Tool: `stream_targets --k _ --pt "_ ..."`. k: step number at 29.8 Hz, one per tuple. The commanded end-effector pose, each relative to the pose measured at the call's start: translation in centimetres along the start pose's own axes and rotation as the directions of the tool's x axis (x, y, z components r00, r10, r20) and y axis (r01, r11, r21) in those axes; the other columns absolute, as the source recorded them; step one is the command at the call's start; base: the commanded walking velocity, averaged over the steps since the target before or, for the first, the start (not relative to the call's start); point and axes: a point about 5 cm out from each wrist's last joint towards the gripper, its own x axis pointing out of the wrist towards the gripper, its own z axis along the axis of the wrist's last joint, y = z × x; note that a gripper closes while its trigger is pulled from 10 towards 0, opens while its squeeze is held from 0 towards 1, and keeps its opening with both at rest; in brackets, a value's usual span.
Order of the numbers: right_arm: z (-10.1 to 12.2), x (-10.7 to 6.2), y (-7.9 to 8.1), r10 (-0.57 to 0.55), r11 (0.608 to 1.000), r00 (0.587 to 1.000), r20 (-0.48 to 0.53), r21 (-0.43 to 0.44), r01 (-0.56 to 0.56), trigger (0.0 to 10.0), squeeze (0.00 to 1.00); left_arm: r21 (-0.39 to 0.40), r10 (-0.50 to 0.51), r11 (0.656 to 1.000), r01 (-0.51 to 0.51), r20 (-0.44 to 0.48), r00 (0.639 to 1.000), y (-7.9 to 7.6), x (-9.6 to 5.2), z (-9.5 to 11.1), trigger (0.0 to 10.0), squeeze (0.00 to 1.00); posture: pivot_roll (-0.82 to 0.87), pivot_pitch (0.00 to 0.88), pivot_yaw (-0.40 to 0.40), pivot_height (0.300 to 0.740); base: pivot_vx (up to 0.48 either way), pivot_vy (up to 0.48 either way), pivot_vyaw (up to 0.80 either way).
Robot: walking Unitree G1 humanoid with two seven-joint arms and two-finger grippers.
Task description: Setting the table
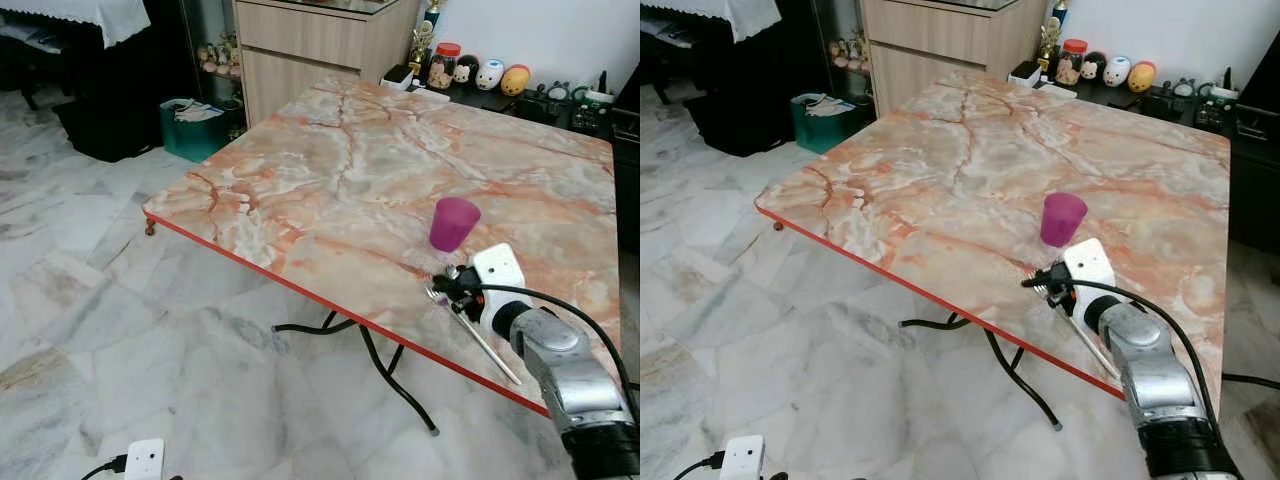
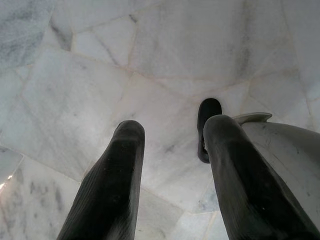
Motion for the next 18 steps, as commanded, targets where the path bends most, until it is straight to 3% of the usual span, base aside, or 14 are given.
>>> stream_targets --k 1,10,11,12,13,14,18 --pt "0.2 -0.1 -0.1 -0.008 1.0 1.0 -0.006 -0.003 0.008 10.0 1.0 0.006 -0.008 1.0 0.008 -0.026 1.0 0.0 0.0 -0.4 10.0 0.0 0.01 0.0 -0.018 0.74 0.0 0.0 0.0" --pt "0.8 -0.9 -0.6 0.006 1.0 0.999 -0.054 0.02 -0.005 10.0 1.0 0.009 -0.009 1.0 0.009 -0.028 1.0 0.0 -0.1 -0.4 10.0 0.0 0.01 0.0 -0.018 0.74 0.0 0.0 0.0" --pt "0.8 -0.9 -0.6 0.006 1.0 0.998 -0.062 0.023 -0.005 10.0 0.87 0.009 -0.008 1.0 0.008 -0.028 1.0 0.0 -0.1 -0.4 10.0 0.0 0.01 0.0 -0.02 0.74 0.0 0.0 0.0" --pt "0.6 -1.0 -0.8 -0.004 1.0 0.997 -0.071 0.023 0.006 10.0 0.07 0.009 -0.008 1.0 0.008 -0.028 1.0 0.1 -0.1 -0.4 10.0 0.0 0.01 0.0 -0.02 0.74 0.0 0.0 0.0" --pt "0.6 -1.0 -0.8 -0.004 1.0 0.997 -0.071 0.023 0.006 10.0 0.07 0.009 -0.008 1.0 0.008 -0.028 1.0 0.1 -0.1 -0.4 10.0 0.0 0.01 0.0 -0.02 0.74 0.0 0.0 0.0" --pt "0.2 -1.0 -1.2 -0.029 0.999 0.995 -0.093 0.035 0.032 10.0 0.0 0.01 -0.008 1.0 0.008 -0.028 1.0 0.1 -0.1 -0.4 10.0 0.0 0.01 0.0 -0.018 0.74 0.0 0.0 0.0" --pt "-0.7 -1.0 -0.9 -0.011 0.998 0.992 -0.125 0.061 0.018 10.0 0.0 0.011 -0.007 1.0 0.008 -0.029 1.0 0.1 -0.1 -0.4 10.0 0.0 0.01 0.0 -0.02 0.74 0.0 0.0 0.0"
